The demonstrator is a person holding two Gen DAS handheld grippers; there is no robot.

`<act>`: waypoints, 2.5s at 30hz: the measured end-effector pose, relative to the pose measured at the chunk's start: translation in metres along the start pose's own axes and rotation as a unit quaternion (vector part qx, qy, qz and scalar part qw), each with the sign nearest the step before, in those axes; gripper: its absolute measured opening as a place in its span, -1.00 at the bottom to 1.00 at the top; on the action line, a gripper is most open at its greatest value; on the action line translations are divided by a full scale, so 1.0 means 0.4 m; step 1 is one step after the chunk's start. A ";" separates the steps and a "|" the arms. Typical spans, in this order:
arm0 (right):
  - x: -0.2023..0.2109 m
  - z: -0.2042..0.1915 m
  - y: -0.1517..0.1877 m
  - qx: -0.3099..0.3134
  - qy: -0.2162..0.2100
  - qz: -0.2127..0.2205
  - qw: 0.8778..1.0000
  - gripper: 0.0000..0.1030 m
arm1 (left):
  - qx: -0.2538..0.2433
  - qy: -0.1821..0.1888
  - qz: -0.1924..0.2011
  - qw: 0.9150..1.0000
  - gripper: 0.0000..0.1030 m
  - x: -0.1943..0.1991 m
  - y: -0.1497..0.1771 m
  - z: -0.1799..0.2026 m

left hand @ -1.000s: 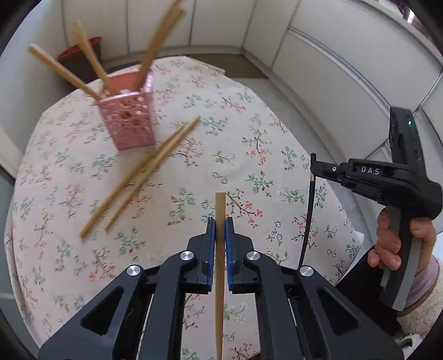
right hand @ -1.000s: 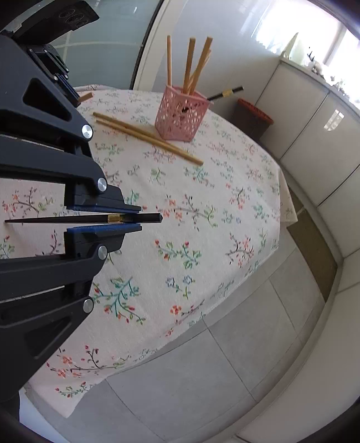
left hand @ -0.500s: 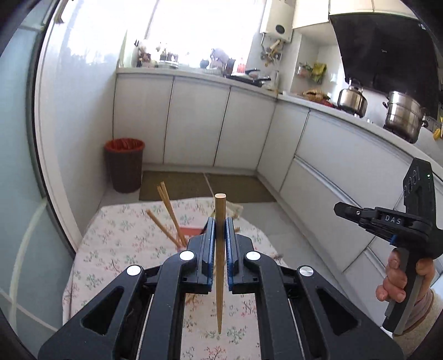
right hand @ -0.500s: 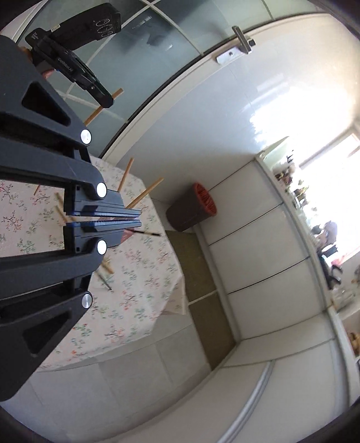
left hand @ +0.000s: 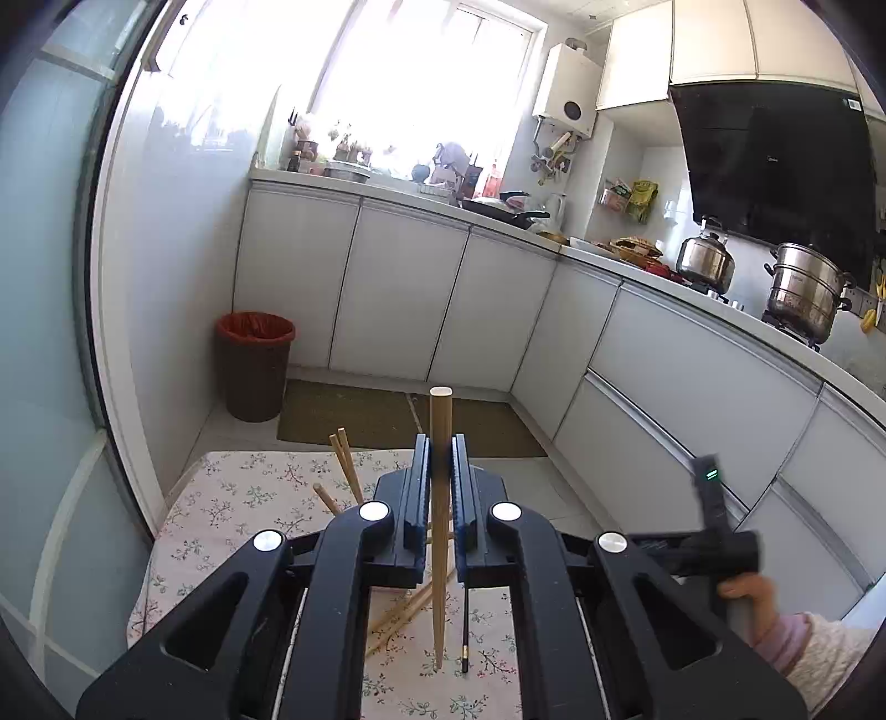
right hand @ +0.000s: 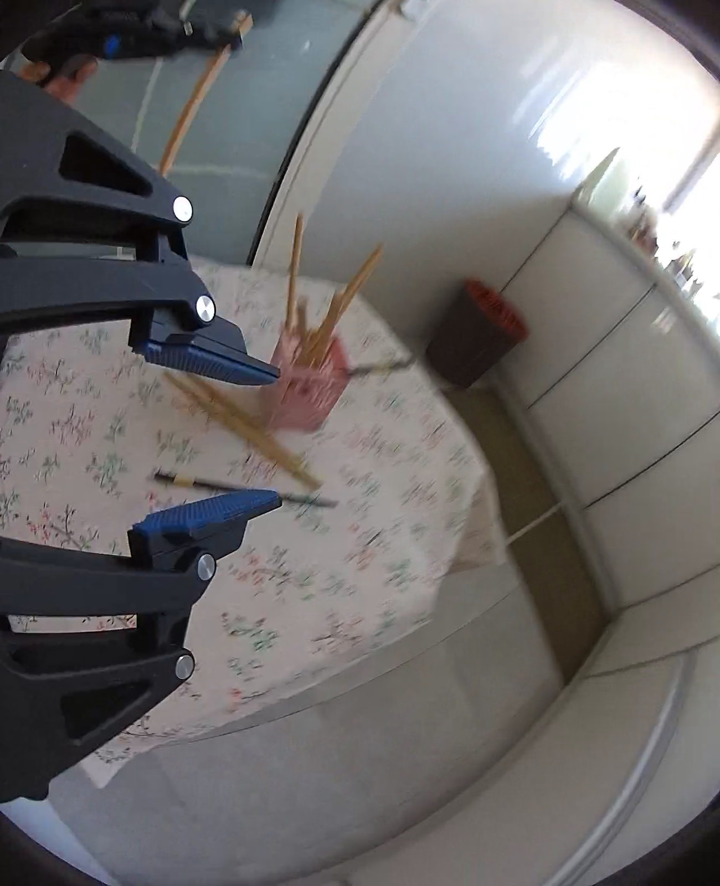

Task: Organize utensils

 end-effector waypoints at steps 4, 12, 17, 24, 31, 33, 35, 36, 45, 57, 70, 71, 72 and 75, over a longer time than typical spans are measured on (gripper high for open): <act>-0.227 0.033 -0.006 -0.013 0.028 -0.058 0.998 -0.26 | -0.003 0.000 -0.008 1.000 -0.88 0.001 0.023 -0.003; -0.444 -0.030 -0.096 0.040 0.085 -0.094 0.991 -0.36 | 0.008 0.000 -0.023 1.000 -0.88 -0.021 0.039 -0.044; -0.516 -0.017 -0.104 0.033 0.089 -0.119 0.988 -0.51 | 0.012 0.002 -0.022 1.000 -0.88 -0.035 0.036 -0.061; -0.514 0.010 -0.088 0.014 0.079 -0.087 0.993 -0.93 | 0.010 -0.004 -0.020 1.000 -0.88 -0.035 0.035 -0.055; -0.274 0.012 -0.006 0.033 -0.004 0.006 0.999 -0.92 | 0.010 -0.007 -0.024 1.000 -0.88 -0.041 0.035 -0.048; -0.167 -0.020 0.006 0.057 -0.025 0.041 0.997 -0.92 | 0.012 -0.008 -0.022 1.000 -0.88 -0.041 0.034 -0.047; -0.069 -0.060 0.009 0.084 -0.040 0.072 0.993 -0.92 | 0.013 -0.009 -0.019 1.000 -0.88 -0.038 0.030 -0.043; -0.025 -0.082 0.007 0.096 -0.044 0.086 0.991 -0.92 | 0.013 -0.009 -0.017 1.000 -0.88 -0.036 0.027 -0.041; 0.268 -0.213 -0.013 0.176 -0.050 0.182 0.966 -0.93 | 0.010 -0.016 -0.008 1.000 -0.88 -0.024 -0.006 -0.026; 0.456 -0.271 -0.155 0.168 -0.068 0.237 0.955 -0.99 | -0.005 -0.032 0.003 0.999 -0.88 -0.071 -0.038 -0.016; 0.088 -0.172 -0.185 0.213 0.043 0.025 0.976 -0.50 | 0.009 0.000 0.034 0.999 -0.88 -0.086 -0.078 -0.013; -0.004 -0.136 -0.158 0.223 0.062 -0.010 0.973 -0.50 | 0.008 0.002 0.033 0.999 -0.88 -0.079 -0.073 -0.011; -0.085 -0.108 -0.128 0.236 0.067 -0.041 0.969 -0.50 | 0.004 0.001 0.033 0.999 -0.88 -0.074 -0.071 -0.008; -0.264 -0.062 -0.052 0.258 0.048 -0.124 0.957 -0.50 | -0.008 -0.005 0.029 1.000 -0.88 -0.060 -0.068 -0.006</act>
Point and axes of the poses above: each gripper's, at about its wrist camera, not at the fingertips, and x roughly against the way its jaws point, z to its right, y to its underside, the point moved 2 cm from there along -x, roughly the way its jaws point, and after that the axes turned 11 degrees about x, right-handed, at the moved point
